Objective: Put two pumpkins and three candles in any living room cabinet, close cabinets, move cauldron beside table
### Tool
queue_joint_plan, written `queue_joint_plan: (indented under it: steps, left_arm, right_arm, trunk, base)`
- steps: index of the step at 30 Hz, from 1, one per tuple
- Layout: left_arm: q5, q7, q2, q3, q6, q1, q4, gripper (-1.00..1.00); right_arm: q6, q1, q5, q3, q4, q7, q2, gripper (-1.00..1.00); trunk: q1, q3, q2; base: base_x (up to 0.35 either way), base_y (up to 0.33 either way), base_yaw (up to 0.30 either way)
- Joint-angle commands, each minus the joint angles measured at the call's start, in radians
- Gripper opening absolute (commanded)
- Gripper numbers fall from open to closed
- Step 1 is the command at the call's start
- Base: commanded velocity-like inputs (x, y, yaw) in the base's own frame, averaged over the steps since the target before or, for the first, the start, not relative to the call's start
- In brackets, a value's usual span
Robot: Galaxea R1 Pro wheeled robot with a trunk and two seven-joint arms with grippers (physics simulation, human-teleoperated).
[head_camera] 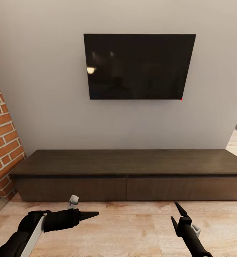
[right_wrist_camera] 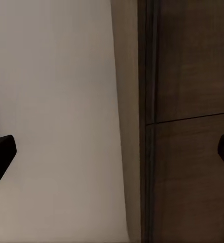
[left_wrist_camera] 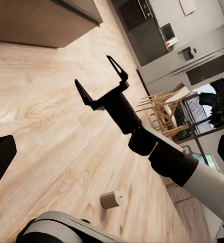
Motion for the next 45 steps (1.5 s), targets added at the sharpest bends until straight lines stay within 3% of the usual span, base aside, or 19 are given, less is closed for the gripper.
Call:
queue_joint_plan:
  steps: [1,16,33,45]
  left_arm:
    - [0.002,-0.001,0.000,0.000,0.006,-0.001,0.000,1.00]
    - [0.006,-0.002,0.001,0.000,0.006,-0.001,-0.007,1.00]
    - [0.007,-0.002,0.001,-0.001,0.006,-0.001,-0.006,1.00]
    - [0.008,-0.003,0.001,-0.004,0.006,-0.001,-0.007,1.00]
  right_arm:
    - [0.009,-0.001,-0.012,-0.004,0.000,0.005,0.000,1.00]
    - [-0.005,-0.001,-0.010,-0.007,0.003,0.012,-0.002,1.00]
    - [-0.009,-0.001,-0.006,-0.007,0.023,0.010,-0.003,1.00]
    - [-0.067,-0.001,-0.008,-0.007,0.035,0.009,-0.003,1.00]
  trunk:
    - [0.004,-0.004,-0.008]
    - [0.004,-0.004,-0.008]
    - [0.004,-0.004,-0.008]
    - [0.004,-0.004,-0.008]
  base:
    - [0.000,0.000,0.000]
    - [0.022,0.000,0.000]
    - [0.323,0.000,0.000]
    - [0.202,0.000,0.000]
